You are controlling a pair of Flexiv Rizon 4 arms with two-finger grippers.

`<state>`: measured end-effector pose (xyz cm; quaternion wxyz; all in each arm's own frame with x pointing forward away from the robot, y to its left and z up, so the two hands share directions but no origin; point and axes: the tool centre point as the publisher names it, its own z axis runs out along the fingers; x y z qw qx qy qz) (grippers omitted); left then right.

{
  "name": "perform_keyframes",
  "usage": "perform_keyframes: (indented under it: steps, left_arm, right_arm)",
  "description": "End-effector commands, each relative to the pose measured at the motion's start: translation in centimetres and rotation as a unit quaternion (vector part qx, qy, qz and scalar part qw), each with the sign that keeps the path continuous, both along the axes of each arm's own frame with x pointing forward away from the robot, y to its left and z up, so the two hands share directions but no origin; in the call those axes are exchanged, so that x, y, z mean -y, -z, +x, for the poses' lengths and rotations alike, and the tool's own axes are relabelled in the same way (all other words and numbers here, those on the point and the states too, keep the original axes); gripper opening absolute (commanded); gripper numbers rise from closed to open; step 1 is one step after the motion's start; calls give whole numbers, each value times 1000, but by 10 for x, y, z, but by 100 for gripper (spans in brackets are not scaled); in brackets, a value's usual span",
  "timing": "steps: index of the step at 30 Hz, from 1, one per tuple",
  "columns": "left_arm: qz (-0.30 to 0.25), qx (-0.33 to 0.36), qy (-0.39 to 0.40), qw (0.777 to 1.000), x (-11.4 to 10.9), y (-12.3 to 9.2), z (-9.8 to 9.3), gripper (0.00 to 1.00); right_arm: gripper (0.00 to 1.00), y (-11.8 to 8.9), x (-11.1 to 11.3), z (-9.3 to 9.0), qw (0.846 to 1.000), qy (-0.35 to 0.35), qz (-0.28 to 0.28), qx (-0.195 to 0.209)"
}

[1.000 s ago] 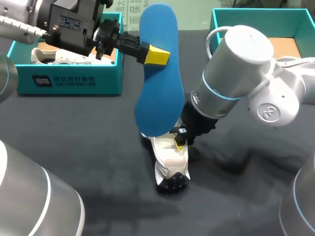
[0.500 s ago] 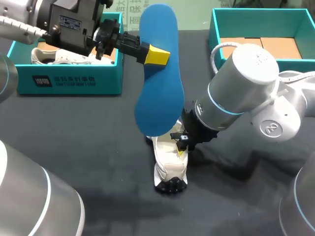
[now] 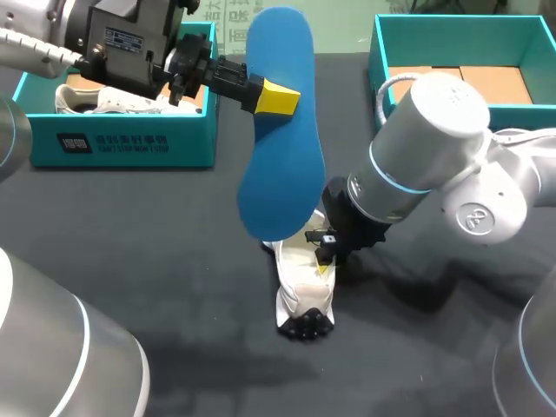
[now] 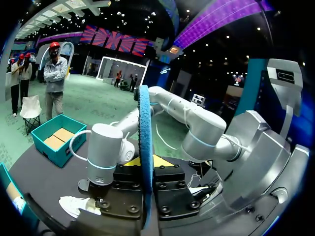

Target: Take the shoe out of the shoebox, open the shoe tongue, remove and reinsert the insole, then place the shoe into the shoebox

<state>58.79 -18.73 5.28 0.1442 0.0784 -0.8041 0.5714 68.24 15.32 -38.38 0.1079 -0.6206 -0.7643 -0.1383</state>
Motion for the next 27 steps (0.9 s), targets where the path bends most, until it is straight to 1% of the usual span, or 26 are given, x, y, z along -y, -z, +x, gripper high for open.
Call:
perform_keyframes:
  steps: [1, 2, 3, 4, 6, 10, 11, 12, 13, 15, 17, 18, 23, 27]
  left_arm:
    - [1, 0, 1, 1000, 1, 0, 1, 0]
    - [1, 0, 1, 1000, 1, 0, 1, 0]
    - [1, 0, 1, 1000, 1, 0, 1, 0]
    - [1, 0, 1, 1000, 1, 0, 1, 0]
    - [1, 0, 1, 1000, 1, 0, 1, 0]
    - [1, 0, 1, 1000, 1, 0, 1, 0]
    - [1, 0, 1, 1000, 1, 0, 1, 0]
    - [1, 0, 1, 1000, 1, 0, 1, 0]
    - [1, 0, 1, 1000, 1, 0, 1, 0]
    - [1, 0, 1, 1000, 1, 0, 1, 0]
    - [1, 0, 1, 1000, 1, 0, 1, 0]
    - [1, 0, 1, 1000, 1, 0, 1, 0]
    - [1, 0, 1, 1000, 1, 0, 1, 0]
    - [1, 0, 1, 1000, 1, 0, 1, 0]
  right_arm:
    - [0, 3, -4, 2, 1000, 3, -4, -8]
    - [1, 3, -4, 3, 1000, 2, -4, -10]
    - [20, 3, -5, 3, 1000, 1, -7, -13]
    - [28, 3, -6, 4, 1000, 1, -8, -14]
    - [38, 2, -7, 4, 1000, 3, -11, -18]
    - [47, 2, -9, 6, 1000, 3, -12, -22]
    - [68, 1, -9, 6, 1000, 2, -12, -22]
    - [71, 1, -10, 6, 1000, 2, -12, -23]
    - [76, 0, -10, 6, 1000, 1, -12, -23]
    - [81, -2, -11, 6, 1000, 1, -12, -24]
    - [91, -4, -11, 5, 1000, 1, -11, -25]
    - [99, -6, -11, 5, 1000, 1, -11, -25]
    - [100, -15, -9, 2, 1000, 5, 2, -25]
    - [100, -26, 0, -1, 999, 9, 35, -29]
